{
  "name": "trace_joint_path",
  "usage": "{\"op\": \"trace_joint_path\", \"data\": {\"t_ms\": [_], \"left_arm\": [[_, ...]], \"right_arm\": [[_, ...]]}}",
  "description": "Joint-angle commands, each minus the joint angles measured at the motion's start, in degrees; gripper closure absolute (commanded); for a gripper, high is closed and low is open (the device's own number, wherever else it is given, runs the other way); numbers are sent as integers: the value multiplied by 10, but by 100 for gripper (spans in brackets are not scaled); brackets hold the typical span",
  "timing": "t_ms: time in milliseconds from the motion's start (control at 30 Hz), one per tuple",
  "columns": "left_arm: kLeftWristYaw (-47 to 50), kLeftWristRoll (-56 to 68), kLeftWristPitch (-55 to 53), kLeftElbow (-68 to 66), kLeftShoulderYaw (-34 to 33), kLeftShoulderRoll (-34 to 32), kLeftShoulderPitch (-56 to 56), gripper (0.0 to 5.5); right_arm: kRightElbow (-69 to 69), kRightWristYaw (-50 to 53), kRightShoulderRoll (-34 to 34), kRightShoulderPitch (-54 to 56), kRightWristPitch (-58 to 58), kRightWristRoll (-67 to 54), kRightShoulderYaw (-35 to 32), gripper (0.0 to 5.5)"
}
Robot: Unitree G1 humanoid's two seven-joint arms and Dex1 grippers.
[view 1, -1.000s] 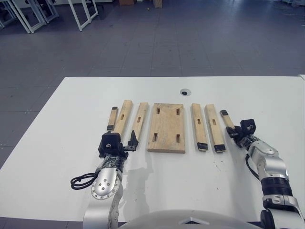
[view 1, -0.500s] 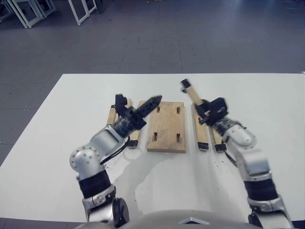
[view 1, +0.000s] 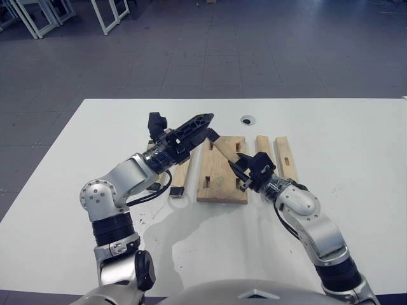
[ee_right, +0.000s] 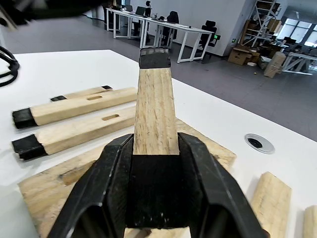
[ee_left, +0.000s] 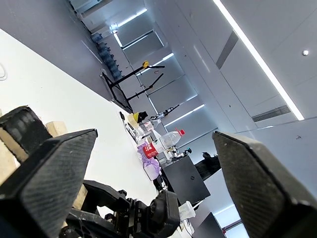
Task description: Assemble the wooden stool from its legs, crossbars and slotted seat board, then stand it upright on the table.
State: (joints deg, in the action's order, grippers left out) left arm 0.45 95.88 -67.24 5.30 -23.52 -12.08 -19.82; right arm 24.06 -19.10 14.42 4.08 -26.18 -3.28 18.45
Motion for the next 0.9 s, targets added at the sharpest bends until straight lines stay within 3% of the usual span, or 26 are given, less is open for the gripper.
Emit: {"op": "trace_joint_path", "data": {"t_ms": [33,467,900], "left_arm": [[15,8,16,-4,22,-28,10,121],[-4,-69,57,-49,68,-35,-3,121],[66,-12,69,-91,61,-29,-16,335]], "right_arm": [[2,12,-10,19,-4,11,-9,422],[82,2,-36,17,-34,6,47,422],[82,0,-37,10,-36,4,50,422]]}}
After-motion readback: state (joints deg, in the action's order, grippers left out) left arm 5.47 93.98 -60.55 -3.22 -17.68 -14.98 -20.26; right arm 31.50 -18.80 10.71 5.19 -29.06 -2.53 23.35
